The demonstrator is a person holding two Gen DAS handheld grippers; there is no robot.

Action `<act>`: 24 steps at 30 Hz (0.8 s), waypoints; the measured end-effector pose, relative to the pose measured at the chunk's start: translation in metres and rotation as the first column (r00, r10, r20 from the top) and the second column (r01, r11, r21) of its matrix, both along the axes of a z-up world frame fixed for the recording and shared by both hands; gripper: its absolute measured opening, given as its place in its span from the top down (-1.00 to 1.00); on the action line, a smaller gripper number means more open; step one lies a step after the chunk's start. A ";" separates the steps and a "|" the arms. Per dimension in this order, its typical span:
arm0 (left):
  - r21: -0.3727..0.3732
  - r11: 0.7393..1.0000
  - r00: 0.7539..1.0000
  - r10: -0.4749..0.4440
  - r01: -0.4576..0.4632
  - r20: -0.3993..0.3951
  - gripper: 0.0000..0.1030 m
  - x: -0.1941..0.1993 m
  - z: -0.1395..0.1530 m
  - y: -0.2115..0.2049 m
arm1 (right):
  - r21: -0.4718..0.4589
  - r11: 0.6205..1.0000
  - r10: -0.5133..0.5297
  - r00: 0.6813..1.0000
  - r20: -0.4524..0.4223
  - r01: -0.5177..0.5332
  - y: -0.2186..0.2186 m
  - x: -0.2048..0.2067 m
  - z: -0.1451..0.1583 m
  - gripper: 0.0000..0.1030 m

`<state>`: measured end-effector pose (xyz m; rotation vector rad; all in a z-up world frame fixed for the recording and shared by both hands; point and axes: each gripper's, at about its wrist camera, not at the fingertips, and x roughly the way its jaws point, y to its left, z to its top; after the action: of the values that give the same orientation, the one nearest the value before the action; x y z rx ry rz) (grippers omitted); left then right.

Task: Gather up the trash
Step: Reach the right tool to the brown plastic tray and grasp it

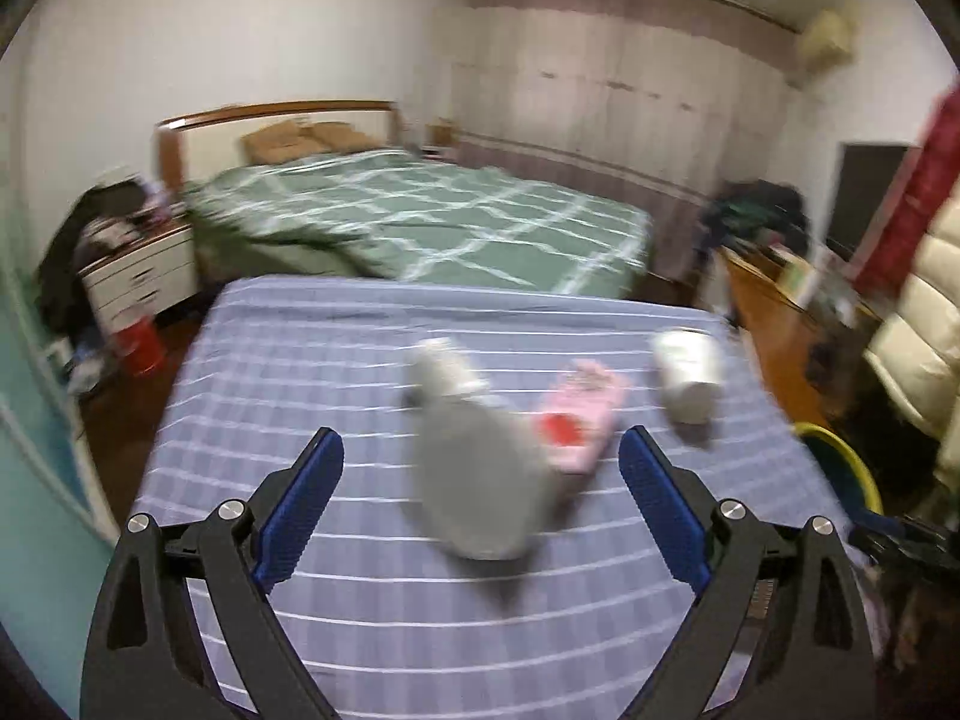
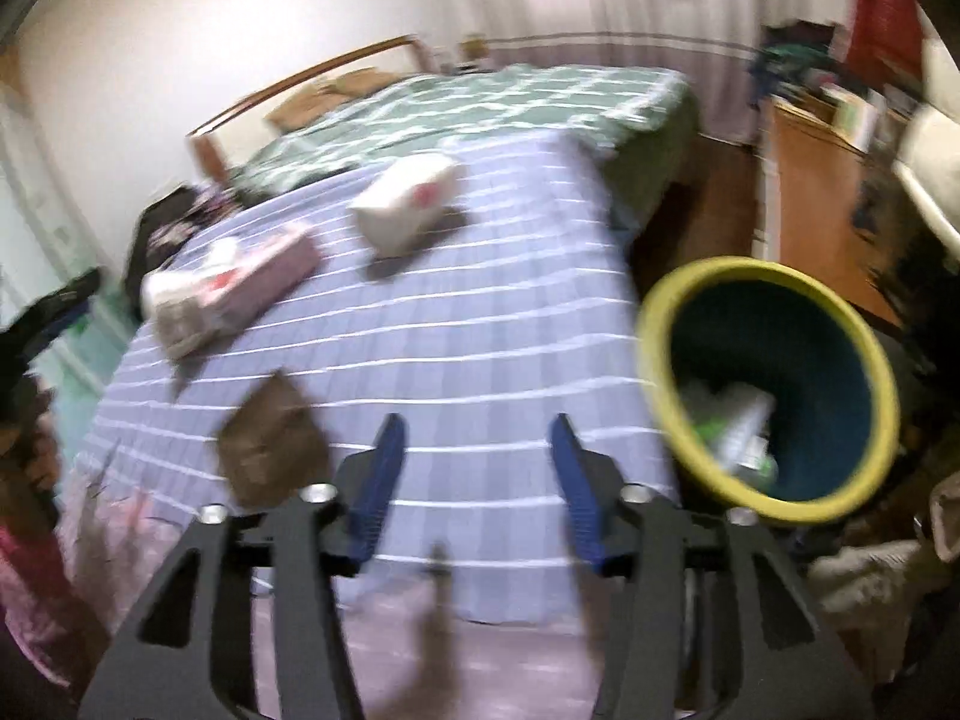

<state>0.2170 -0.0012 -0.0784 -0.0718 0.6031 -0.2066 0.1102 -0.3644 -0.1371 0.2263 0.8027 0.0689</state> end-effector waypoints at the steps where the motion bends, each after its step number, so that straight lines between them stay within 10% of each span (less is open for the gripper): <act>1: -0.007 1.000 1.000 0.031 -0.031 0.000 -0.78 0.004 -0.008 0.013 | 0.010 0.999 0.037 0.999 0.019 -0.037 0.014 0.003 0.002 -0.43; 7: -0.088 0.993 0.994 0.071 -0.078 -0.079 -0.78 0.020 -0.042 0.049 | -0.078 0.985 0.162 0.984 0.070 -0.156 0.084 0.021 0.005 -0.86; 22: -0.148 0.988 0.997 0.040 -0.049 -0.067 -0.79 0.013 -0.041 0.046 | -0.208 0.967 0.136 0.989 -0.060 -0.145 0.119 0.052 -0.032 -0.85; 24: -0.147 0.988 0.997 0.037 -0.047 -0.069 -0.80 0.013 -0.040 0.045 | -0.202 0.967 0.143 0.987 -0.067 -0.154 0.120 0.053 -0.033 -0.59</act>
<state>0.2297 0.0436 -0.1185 -0.2357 0.6506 -0.2089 0.1636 -0.2444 -0.1699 -0.0290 0.8716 0.1205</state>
